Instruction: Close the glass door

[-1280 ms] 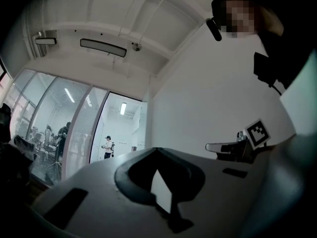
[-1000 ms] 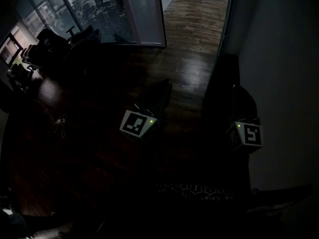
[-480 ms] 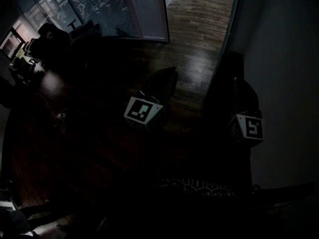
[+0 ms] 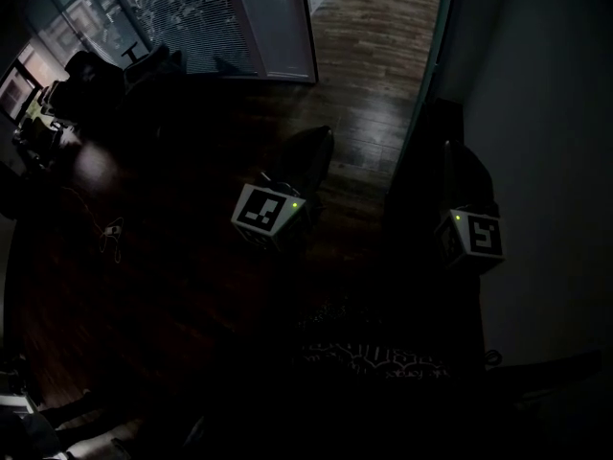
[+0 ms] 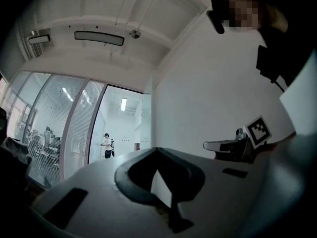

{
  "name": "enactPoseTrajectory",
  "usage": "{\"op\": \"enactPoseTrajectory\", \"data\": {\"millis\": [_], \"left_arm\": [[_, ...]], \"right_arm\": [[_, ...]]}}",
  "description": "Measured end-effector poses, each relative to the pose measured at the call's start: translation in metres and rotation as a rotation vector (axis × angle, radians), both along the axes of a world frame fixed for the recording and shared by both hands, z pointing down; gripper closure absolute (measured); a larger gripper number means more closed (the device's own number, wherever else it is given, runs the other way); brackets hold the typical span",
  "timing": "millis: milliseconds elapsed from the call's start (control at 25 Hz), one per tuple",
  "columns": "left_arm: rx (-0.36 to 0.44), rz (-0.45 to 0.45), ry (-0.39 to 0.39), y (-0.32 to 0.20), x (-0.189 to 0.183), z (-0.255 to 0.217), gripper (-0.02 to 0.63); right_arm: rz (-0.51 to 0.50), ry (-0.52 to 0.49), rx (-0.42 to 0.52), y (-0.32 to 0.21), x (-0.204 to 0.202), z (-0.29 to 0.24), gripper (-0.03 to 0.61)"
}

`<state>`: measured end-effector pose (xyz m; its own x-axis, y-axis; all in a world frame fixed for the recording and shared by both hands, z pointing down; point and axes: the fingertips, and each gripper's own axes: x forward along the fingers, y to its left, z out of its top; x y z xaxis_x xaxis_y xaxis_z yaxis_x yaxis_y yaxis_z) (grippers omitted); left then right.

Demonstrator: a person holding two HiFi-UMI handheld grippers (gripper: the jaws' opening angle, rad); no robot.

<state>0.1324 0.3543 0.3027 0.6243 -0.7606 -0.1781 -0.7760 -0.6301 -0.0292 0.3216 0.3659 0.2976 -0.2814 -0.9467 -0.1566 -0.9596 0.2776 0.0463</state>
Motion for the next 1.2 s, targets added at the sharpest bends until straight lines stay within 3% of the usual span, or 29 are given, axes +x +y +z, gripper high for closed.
{"op": "enactPoseTrajectory", "data": {"millis": [320, 640, 840, 1200], "left_arm": [[0.007, 0.034, 0.012, -0.061, 0.004, 0.001, 0.612], [0.022, 0.089, 0.009, -0.088, 0.004, -0.003, 0.612], [0.021, 0.108, 0.011, -0.148, -0.004, -0.003, 0.612], [-0.005, 0.144, 0.016, -0.177, -0.008, 0.007, 0.612]], "right_arm": [[0.041, 0.012, 0.000, -0.054, 0.006, 0.001, 0.575], [0.102, 0.012, 0.005, -0.076, 0.009, 0.001, 0.575], [0.123, 0.010, 0.000, -0.134, 0.004, 0.002, 0.575], [0.151, 0.009, -0.021, -0.163, -0.002, 0.010, 0.575]]}}
